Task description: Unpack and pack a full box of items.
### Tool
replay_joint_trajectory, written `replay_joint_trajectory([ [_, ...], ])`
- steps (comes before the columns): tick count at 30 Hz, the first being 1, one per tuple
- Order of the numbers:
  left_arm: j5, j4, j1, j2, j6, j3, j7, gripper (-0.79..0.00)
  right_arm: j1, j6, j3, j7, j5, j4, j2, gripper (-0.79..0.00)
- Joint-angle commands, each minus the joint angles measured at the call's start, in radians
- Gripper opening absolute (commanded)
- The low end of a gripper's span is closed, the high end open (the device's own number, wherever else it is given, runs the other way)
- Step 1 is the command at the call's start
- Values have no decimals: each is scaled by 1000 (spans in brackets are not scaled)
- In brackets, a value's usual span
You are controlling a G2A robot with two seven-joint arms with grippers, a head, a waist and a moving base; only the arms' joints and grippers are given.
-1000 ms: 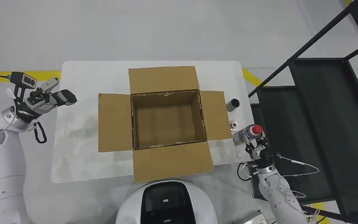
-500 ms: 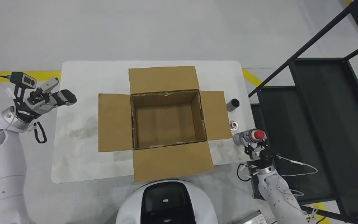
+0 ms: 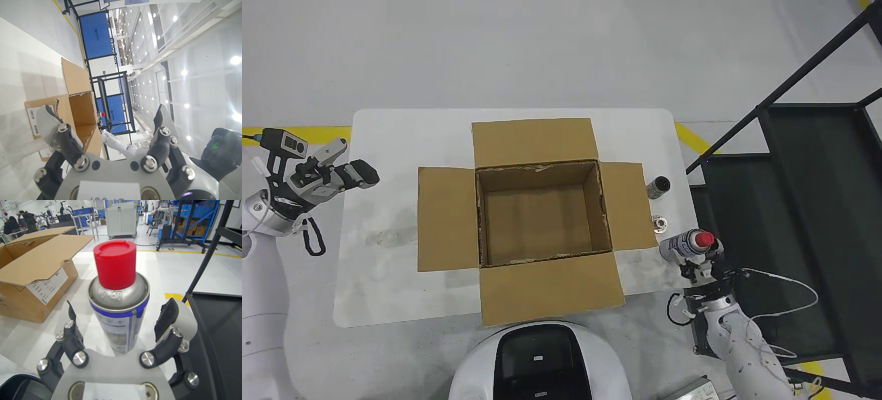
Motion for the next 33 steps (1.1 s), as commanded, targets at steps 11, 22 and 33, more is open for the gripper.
replay_joint_trajectory([
  [11, 0, 0, 0, 0, 0, 0, 0, 0, 28, 1, -4, 60, 33, 12, 2, -785],
  [22, 0, 0, 0, 0, 0, 0, 0, 0, -14, -78, 6, -25, 48, -74, 11, -785],
  [33, 0, 0, 0, 0, 0, 0, 0, 0, -235, -55, 141, 45, -30, -647, 39, -785],
])
